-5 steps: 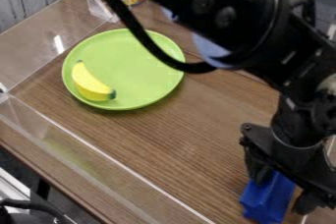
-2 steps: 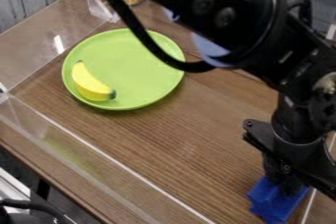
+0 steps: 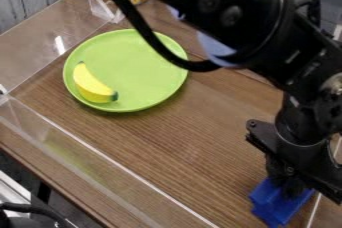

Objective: Put the blue object in the green plate

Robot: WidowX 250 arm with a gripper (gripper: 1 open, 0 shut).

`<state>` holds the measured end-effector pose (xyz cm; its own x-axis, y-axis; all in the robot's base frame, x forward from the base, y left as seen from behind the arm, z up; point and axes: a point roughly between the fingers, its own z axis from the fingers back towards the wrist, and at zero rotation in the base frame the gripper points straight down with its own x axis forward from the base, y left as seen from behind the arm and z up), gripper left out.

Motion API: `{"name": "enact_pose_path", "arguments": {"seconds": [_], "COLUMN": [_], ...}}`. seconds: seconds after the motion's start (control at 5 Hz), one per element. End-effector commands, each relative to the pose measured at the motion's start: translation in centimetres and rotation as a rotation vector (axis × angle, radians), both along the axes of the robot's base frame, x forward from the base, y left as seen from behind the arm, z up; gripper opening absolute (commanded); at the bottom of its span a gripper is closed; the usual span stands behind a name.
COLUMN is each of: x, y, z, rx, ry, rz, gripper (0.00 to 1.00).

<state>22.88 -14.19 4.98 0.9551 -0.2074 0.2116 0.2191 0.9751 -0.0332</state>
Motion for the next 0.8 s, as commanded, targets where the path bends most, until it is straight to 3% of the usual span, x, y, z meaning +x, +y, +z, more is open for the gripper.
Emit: {"name": "enact_pose_path", "arguments": {"seconds": [0.0,0.2,0.6], "x": [0.6,1.0,3.3], "y": [0.7,1.3,5.1], "z": [1.7,3.1,9.0], "rx": [0.011,0.031,0.084], "ry": [-0.005,-0.003,-0.063], "rz": [0.021,0.034,0.074], "gripper": [0.00,0.00,0.00]}}
